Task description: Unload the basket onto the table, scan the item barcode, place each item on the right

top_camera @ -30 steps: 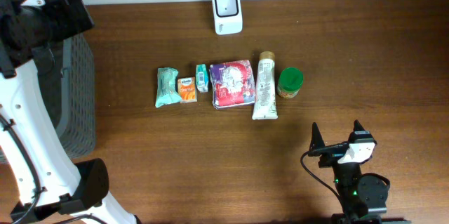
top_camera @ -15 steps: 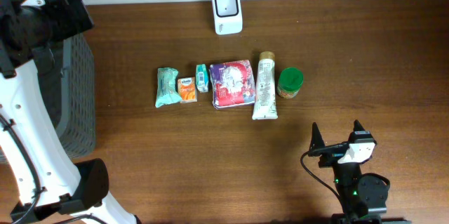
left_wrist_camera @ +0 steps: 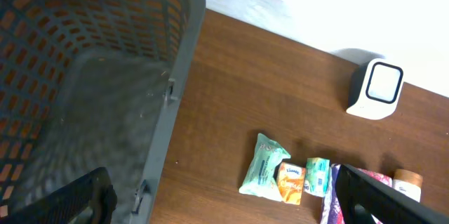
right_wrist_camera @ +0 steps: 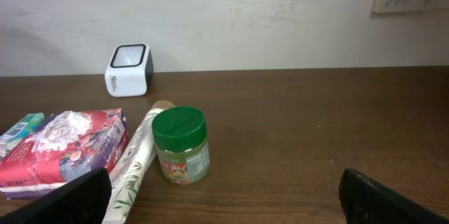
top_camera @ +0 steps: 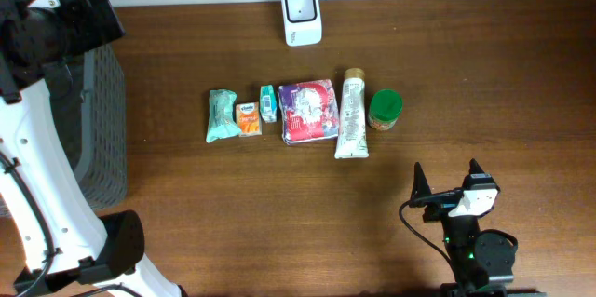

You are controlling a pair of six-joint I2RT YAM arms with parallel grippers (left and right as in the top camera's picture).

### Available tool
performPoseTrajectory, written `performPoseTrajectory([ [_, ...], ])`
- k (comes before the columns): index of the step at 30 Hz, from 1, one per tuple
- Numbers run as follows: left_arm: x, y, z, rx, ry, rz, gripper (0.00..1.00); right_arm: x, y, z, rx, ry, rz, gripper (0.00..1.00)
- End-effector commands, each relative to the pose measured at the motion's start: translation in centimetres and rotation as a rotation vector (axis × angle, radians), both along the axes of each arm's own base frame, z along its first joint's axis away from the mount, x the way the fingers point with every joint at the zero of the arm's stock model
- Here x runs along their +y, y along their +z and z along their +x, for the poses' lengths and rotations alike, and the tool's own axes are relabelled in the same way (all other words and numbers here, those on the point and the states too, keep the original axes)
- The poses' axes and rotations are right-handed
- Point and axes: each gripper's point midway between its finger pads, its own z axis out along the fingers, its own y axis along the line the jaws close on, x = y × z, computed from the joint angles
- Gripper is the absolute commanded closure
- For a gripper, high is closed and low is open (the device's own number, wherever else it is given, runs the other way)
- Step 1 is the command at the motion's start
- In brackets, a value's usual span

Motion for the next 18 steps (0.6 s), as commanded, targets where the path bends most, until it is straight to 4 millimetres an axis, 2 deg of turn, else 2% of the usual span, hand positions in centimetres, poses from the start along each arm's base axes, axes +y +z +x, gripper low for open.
performPoseTrajectory([
  [1, 0.2, 0.3, -0.3, -0.008, 0.019, 0.0, 0.01, 0.1, -0.3, 0.0, 0.004, 0.0, 0.007, 0.01],
  [11, 0.2, 0.3, -0.3, -0.008, 0.019, 0.0, 0.01, 0.1, -0.3, 0.0, 0.004, 0.0, 0.007, 0.01],
  [13, 0.0, 0.8, 0.2, -0.036, 0.007, -0.009, 0.01, 0.1, -0.3, 0.0, 0.004, 0.0, 0.007, 0.01],
  [16, -3.4, 0.4, -0.1, -0.022, -0.126, -0.155, 0.01, 0.1, -0.3, 0.0, 0.004, 0.0, 0.007, 0.01],
  [18, -6.7, 0.7, -0.4, -0.028, -0.296, -0.224, 0.01, 0.1, -0.3, 0.0, 0.004, 0.0, 0.007, 0.01],
])
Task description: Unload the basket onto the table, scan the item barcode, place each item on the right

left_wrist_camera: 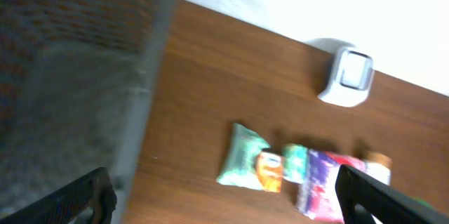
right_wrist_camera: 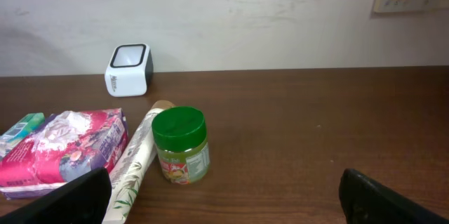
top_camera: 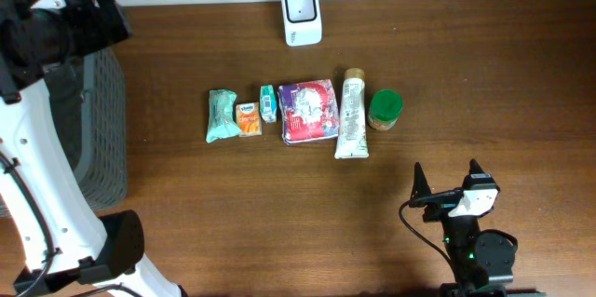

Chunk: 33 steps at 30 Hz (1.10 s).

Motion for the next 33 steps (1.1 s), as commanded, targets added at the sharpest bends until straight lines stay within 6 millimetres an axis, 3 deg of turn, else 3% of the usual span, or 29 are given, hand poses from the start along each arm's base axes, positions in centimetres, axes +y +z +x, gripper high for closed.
performPoseTrajectory([
  [1, -5.4, 1.1, -0.4, -0.048, -0.279, -0.116, 0.01, 0.1, -0.3, 0.0, 0.004, 0.0, 0.007, 0.01],
  [5, -9.8, 1.2, -0.8, -0.062, -0.456, -0.087, 0.01, 0.1, -0.3, 0.0, 0.004, 0.0, 0.007, 0.01],
  [11, -12.5, 0.8, -1.0, -0.048, -0.505, -0.015, 0.01, 0.1, -0.3, 0.0, 0.004, 0.0, 0.007, 0.01],
  [33, -12.6, 0.7, -1.1, -0.043, -0.5, 0.001, 0.01, 0.1, -0.3, 0.0, 0.004, 0.0, 0.007, 0.01],
])
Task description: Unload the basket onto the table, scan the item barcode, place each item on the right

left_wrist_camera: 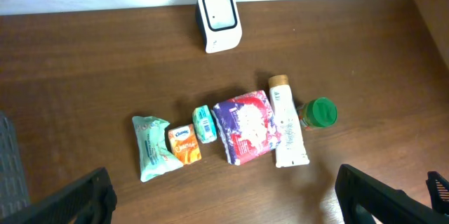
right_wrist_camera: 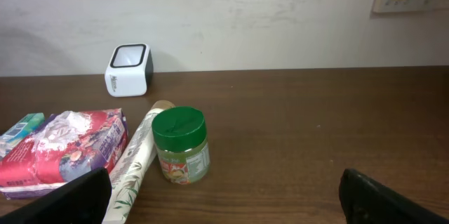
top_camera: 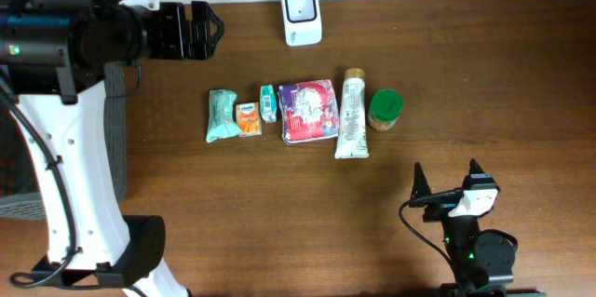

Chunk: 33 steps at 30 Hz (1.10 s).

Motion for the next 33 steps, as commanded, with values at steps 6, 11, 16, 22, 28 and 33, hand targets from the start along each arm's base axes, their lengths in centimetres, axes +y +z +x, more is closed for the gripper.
performPoseTrajectory([
  [6, 0.4, 0.1, -0.1, -0.016, 0.001, 0.033, 0.01, 0.1, -0.3, 0.0, 0.004, 0.0, 0.007, 0.01],
  [11, 0.4, -0.5, 0.5, -0.003, 0.004, 0.037, 0.01, 0.1, -0.3, 0.0, 0.004, 0.0, 0.007, 0.01],
  [16, 1.6, -2.0, 0.8, 0.054, 0.064, 0.08, 0.01, 0.1, -0.3, 0.0, 0.004, 0.0, 0.007, 0.01],
  [22, 1.9, -6.1, 1.2, 0.201, 0.074, 0.1, 0.01, 1.1, 1.5, 0.0, -0.07, 0.064, 0.012, 0.01],
  [28, 1.7, -9.6, 2.4, 0.299, 0.068, 0.112, 0.01, 11.7, 6.0, -5.7, -0.264, 0.769, -0.002, 0.01],
  [33, 1.6, -9.7, 3.3, 0.279, 0.069, 0.109, 0.01, 8.1, 20.1, -10.6, -0.848, 0.563, 0.026, 0.01],
])
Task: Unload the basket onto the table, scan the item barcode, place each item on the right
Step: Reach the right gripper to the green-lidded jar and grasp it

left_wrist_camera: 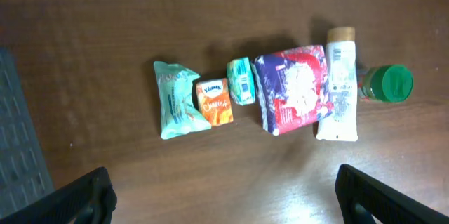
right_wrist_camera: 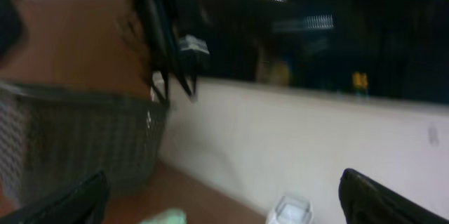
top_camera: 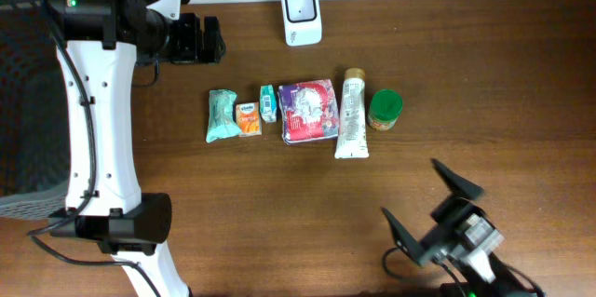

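Observation:
A white barcode scanner stands at the table's back edge. Six items lie in a row mid-table: mint pack, orange tissue box, small teal pack, purple-red bag, white tube and green-lidded jar. My left gripper hangs open behind and left of the row, holding nothing. Its wrist view looks down on the mint pack and the bag. My right gripper is open at the front right, turned leftward, and its view is blurred.
A grey mesh basket fills the far left beside the table. The blurred right wrist view shows the basket and the scanner against a pale wall. The white left arm column stands along the table's left side.
My left gripper sits slightly right of and closer to the item row, which now looks larger in its view. My right gripper has turned from facing the back wall to point leftward, its view blurred.
My left gripper first hung open over the basket at far left. It then pointed toward the table, and later hung above the back-left corner with the whole row in view. The right arm stayed still at the front until its turn now. No item has moved.

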You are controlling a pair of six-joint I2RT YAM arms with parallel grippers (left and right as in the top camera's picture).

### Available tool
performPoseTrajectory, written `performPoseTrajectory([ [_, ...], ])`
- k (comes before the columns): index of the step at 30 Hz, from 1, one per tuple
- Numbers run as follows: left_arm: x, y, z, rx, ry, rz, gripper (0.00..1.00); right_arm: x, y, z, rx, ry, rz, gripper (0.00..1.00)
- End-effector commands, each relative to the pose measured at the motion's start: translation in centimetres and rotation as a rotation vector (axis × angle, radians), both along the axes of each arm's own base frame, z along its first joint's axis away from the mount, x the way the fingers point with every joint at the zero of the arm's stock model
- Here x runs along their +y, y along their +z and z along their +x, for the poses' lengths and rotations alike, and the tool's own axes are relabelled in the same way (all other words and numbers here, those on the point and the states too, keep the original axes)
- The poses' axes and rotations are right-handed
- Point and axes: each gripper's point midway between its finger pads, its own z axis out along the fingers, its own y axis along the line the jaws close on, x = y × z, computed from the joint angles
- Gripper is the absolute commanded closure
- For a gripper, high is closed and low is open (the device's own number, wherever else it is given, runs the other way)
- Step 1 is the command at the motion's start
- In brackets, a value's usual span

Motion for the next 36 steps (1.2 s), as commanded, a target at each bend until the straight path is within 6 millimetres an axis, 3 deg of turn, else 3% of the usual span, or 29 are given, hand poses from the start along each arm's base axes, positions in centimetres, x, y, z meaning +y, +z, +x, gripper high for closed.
performPoseTrajectory([
  [1, 0.1, -0.4, 0.4, 0.006, 0.006, 0.0, 0.01, -2.5, 6.9, -2.9, -0.175, -0.083, 0.168, 0.01],
  [3, 0.1, -0.4, 0.4, 0.006, 0.006, 0.001, 0.01, -2.7, 10.5, -3.9, -0.229, -0.158, 0.101, 0.01],
  [5, 0.1, -0.4, 0.4, 0.006, 0.006, 0.001, 0.01, -2.7, 12.8, -3.0, -0.173, -0.243, -0.005, 0.01],
  [9, 0.0, -0.4, 0.4, 0.006, 0.005, 0.0, 0.01, -3.0, 15.0, 2.0, 0.166, -0.319, -0.155, 0.01],
  [12, 0.1, -0.4, 0.4, 0.006, 0.006, 0.001, 0.01, -2.9, 14.4, 7.1, 0.503, -0.291, -0.216, 0.01],
  [14, 0.1, -0.4, 0.4, 0.006, 0.006, 0.001, 0.01, -2.4, 11.6, 10.5, 0.799, -0.234, -0.268, 0.01],
  [15, 0.1, -0.4, 0.4, 0.006, 0.005, 0.001, 0.01, -1.9, 10.2, 11.3, 0.91, -0.185, -0.285, 0.01],
  [19, 0.1, -0.4, 0.4, 0.006, 0.005, 0.001, 0.01, 1.8, 5.7, 12.4, 1.182, 0.132, -0.281, 0.01],
  [21, 0.1, -0.4, 0.4, 0.006, 0.006, 0.001, 0.01, 1.9, 2.5, 15.2, 1.295, 0.15, -0.27, 0.01],
  [23, 0.1, -0.4, 0.4, 0.006, 0.005, 0.001, 0.01, 0.6, -0.9, 18.0, 1.465, 0.039, -0.188, 0.01],
  [25, 0.1, -0.4, 0.4, 0.006, 0.005, 0.0, 0.01, -3.4, -6.3, 21.2, 1.719, -0.309, 0.008, 0.01],
  [26, 0.1, -0.4, 0.4, 0.006, 0.005, 0.001, 0.01, -4.1, -7.9, 21.9, 1.752, -0.364, 0.004, 0.01],
  [28, 0.1, -0.4, 0.4, 0.006, 0.006, 0.001, 0.01, -4.3, -10.2, 23.0, 1.807, -0.385, 0.014, 0.02],
  [31, 0.1, -0.4, 0.4, 0.006, 0.006, 0.001, 0.01, -6.5, -14.2, 25.3, 1.888, -0.585, 0.134, 0.01],
  [36, 0.1, -0.4, 0.4, 0.006, 0.006, 0.001, 0.01, -6.4, -18.5, 26.4, 2.014, -0.647, 0.283, 0.01],
])
